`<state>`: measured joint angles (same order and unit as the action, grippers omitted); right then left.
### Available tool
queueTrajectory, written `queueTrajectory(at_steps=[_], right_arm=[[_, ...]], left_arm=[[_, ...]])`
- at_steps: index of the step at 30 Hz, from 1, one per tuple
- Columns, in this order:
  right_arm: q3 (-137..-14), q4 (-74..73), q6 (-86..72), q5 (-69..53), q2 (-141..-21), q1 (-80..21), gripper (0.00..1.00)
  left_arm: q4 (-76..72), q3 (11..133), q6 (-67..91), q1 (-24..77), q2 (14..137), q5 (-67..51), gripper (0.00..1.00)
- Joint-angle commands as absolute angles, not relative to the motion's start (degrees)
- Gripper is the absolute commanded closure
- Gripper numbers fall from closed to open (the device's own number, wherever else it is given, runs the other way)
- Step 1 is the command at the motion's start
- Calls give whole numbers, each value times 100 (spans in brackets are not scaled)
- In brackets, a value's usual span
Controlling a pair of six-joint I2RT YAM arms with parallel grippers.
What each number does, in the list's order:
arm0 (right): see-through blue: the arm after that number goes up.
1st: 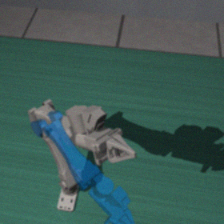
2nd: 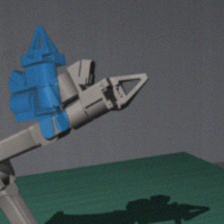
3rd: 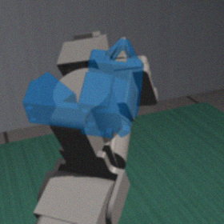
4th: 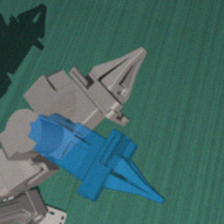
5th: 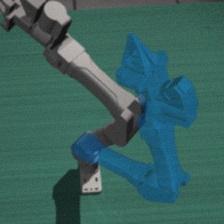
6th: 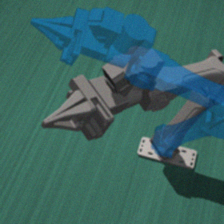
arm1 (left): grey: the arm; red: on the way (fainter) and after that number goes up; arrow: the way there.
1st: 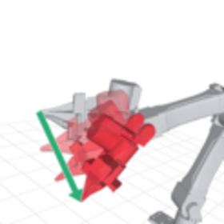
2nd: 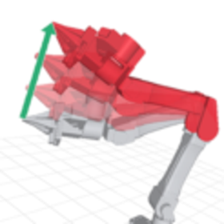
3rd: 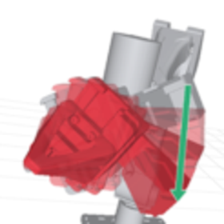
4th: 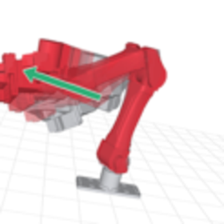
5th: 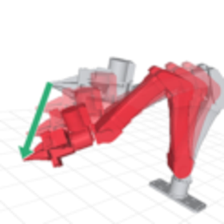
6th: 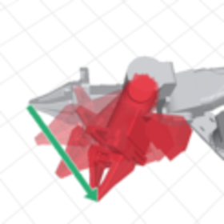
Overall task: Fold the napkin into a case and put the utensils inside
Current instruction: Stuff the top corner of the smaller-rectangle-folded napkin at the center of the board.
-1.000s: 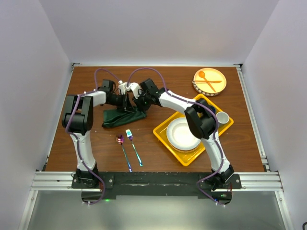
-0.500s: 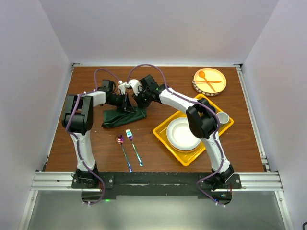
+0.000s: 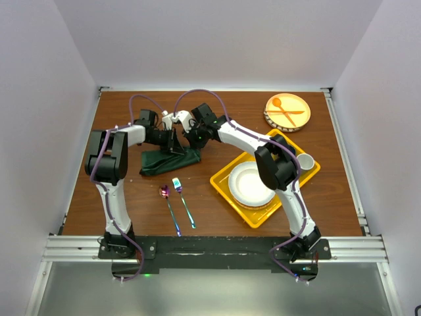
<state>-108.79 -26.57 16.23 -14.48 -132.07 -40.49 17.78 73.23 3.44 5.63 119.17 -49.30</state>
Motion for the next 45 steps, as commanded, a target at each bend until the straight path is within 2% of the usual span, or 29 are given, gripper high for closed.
queueTrajectory(at_steps=[1, 16, 30, 31, 37, 38, 41, 45], right_arm=[[-11109, -2628, 1644, -1547, -13052, -4043, 100], [-10723, -2347, 1432, -1951, -12419, -4052, 100], [-10740, -2594, 1626, -1865, -12762, -4113, 100], [-10740, -2541, 1626, -1811, -12744, -4122, 96], [-10872, -2320, 1670, -1486, -12788, -4122, 89], [-10872, -2303, 1696, -1468, -12797, -4122, 80], [-10881, -2320, 1828, -1415, -12849, -4113, 68], [-10916, -2469, 2030, -1371, -12990, -4113, 65]], left_arm=[[1969, 7207, 246, 519, 12146, -4447, 100], [2013, 7207, 211, 519, 12199, -4386, 100], [1898, 7304, 413, 527, 12173, -4641, 100], [1907, 7269, 396, 527, 12173, -4632, 100], [1898, 7225, 352, 527, 12190, -4605, 100], [1907, 7233, 343, 527, 12190, -4605, 100], [1925, 7251, 325, 527, 12190, -4579, 100], [1934, 7242, 325, 527, 12190, -4588, 100]])
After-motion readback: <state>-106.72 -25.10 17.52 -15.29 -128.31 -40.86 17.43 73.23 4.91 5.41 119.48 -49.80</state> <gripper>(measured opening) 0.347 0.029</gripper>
